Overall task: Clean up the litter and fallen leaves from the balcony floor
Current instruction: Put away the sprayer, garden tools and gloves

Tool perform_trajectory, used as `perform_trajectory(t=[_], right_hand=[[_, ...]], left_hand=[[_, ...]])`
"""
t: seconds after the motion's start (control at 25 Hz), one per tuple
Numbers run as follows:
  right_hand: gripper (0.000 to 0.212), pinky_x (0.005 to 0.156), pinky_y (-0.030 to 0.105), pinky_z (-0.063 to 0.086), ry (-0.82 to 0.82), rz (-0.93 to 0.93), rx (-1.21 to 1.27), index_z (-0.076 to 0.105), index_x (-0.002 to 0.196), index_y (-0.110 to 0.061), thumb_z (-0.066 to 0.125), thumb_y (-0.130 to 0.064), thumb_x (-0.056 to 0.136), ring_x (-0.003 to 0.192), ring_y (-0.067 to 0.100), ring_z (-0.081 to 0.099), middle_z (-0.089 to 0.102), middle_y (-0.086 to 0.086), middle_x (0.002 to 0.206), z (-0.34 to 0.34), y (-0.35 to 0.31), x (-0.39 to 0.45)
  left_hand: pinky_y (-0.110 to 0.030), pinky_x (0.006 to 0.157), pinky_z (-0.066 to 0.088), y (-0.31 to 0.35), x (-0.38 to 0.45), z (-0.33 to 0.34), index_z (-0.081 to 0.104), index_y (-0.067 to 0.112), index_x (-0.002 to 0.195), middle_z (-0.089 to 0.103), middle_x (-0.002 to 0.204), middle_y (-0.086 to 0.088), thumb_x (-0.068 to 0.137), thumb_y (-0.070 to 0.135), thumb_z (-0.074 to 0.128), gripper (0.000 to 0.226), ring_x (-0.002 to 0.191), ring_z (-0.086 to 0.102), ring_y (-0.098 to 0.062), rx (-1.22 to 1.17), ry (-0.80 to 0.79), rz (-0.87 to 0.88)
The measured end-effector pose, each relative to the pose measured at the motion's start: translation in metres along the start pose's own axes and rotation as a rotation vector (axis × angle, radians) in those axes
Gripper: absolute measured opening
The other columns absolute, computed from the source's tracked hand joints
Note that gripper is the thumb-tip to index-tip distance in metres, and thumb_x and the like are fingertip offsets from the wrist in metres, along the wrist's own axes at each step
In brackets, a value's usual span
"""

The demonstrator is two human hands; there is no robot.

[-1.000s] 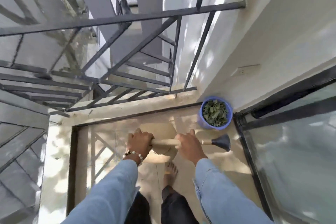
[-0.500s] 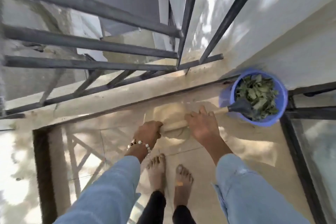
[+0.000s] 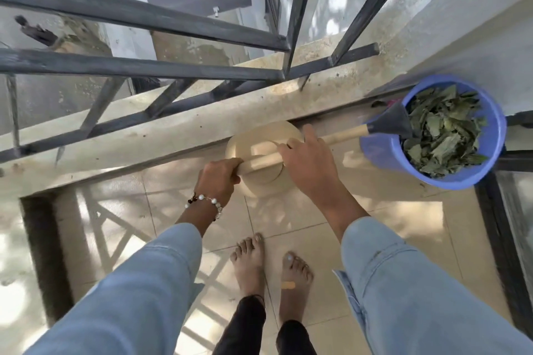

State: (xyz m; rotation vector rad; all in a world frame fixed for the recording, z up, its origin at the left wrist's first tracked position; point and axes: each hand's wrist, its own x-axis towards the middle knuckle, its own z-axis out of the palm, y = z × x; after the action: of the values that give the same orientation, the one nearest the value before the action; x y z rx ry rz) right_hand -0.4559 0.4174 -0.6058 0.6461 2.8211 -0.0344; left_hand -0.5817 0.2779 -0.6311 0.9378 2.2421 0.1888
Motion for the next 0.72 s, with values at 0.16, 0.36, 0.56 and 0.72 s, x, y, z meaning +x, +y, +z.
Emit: perform_trajectory(t=[0.16,0.36,0.56,0.72], right_hand=[[0.022,0.047,0.031,0.043,0.046,-0.064,0.097,0.069,0.070,-0.007,0.050,0.004,0.069,0.077,0.037,0.059,0.054,0.005,0.053,-0.001,-0.010,0.004],[0.018,0.046,0.029,0.047,-0.024,-0.051,0.079,0.073,0.076,-0.010,0.075,-0.001,0.060,0.075,0.033,0.063,0.061,0.003,0.057,0.007,-0.016,0.003],[0.031,0.050,0.031,0.052,-0.082,-0.018,0.040,0.073,0.095,-0.011,0.080,-0.006,0.065,0.088,0.034,0.063,0.068,0.004,0.072,0.017,-0.008,0.004],[0.032,0.050,0.032,0.052,-0.080,-0.016,0.038,0.072,0.096,-0.008,0.081,-0.004,0.065,0.087,0.033,0.063,0.067,0.007,0.072,0.015,-0.011,0.001]], left_hand=[[-0.034,0.078,0.047,-0.008,-0.011,-0.005,0.066,0.016,0.122,0.073,0.103,-0.010,0.086,0.003,0.061,0.039,0.098,0.065,-0.030,0.003,0.059,-0.030],[-0.037,0.079,0.054,-0.017,-0.013,-0.003,0.067,0.019,0.119,0.073,0.089,-0.007,0.086,0.000,0.056,0.039,0.085,0.068,-0.028,-0.060,0.045,-0.069],[-0.034,0.075,0.055,-0.015,-0.005,0.001,0.068,0.018,0.118,0.072,0.083,-0.003,0.088,-0.001,0.054,0.038,0.076,0.066,-0.022,-0.078,0.084,-0.024],[-0.031,0.079,0.049,-0.019,-0.007,0.002,0.066,0.020,0.121,0.071,0.102,-0.005,0.087,0.000,0.058,0.040,0.092,0.064,-0.026,-0.078,0.044,-0.083]])
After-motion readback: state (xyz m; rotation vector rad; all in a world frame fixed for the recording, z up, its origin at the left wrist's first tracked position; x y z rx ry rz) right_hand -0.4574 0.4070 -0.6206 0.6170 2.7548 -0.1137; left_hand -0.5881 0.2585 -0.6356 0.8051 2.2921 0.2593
